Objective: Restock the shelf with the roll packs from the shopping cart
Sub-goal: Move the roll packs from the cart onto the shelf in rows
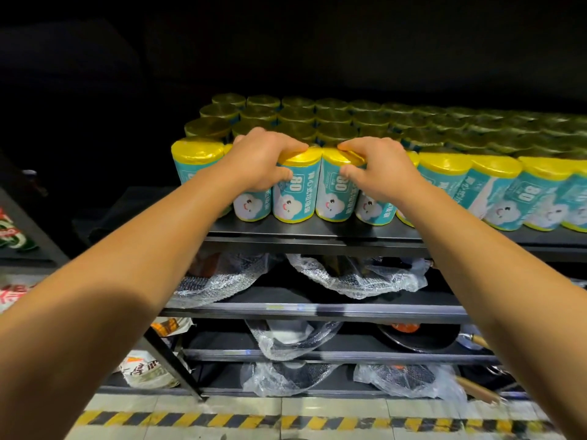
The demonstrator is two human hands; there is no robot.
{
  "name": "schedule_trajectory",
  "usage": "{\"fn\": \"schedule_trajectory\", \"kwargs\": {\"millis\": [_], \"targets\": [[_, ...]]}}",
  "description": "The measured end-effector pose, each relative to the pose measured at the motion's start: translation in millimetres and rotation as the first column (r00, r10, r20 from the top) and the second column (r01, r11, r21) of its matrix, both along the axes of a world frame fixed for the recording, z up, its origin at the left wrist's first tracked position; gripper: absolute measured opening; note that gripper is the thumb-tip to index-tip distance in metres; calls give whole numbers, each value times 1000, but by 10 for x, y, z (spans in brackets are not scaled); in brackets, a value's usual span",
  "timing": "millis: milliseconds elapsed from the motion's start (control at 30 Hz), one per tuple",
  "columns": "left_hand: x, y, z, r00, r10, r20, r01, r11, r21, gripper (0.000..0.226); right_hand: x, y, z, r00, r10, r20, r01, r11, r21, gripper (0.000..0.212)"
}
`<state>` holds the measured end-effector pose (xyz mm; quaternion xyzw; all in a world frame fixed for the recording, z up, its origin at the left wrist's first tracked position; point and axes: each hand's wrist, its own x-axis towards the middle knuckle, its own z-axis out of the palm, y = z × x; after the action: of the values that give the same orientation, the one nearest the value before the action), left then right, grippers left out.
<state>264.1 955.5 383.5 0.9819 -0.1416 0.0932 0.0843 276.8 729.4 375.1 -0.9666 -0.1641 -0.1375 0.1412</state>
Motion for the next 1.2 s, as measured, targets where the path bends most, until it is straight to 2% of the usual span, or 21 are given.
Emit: {"fn": "schedule_trajectory", "kwargs": {"millis": [167,333,400,500,600,767,1200], "targets": [[-23,-3,7,1000,-14,6,14,1000,4,62,-20,0,41,999,21,-47,-21,1000,3,53],[-30,-68,-30,998,27,58,-28,999,26,73,-43,-72,165,1000,0,-6,0,990,142,53],[-19,-92,-49,995,50,82,-54,997,48,75,-34,-54,147,998,-9,-58,12,998,61,52],[-12,-95,-58,994,61,91,-66,996,55,74,-27,-6,60,996,-47,-76,35,989,-146,65],[-19,-96,-55,995,60,83,-65,996,53,72,4,-46,43,1000,-14,-12,12,995,-102,60],[-23,-95,-46,996,53,72,-58,996,64,70,34,-147,76,997,76,-20,-77,995,-64,54],[-24,-93,-66,995,56,86,-60,997,48,68,-45,-156,115,997,74,16,-72,995,-73,43]]}}
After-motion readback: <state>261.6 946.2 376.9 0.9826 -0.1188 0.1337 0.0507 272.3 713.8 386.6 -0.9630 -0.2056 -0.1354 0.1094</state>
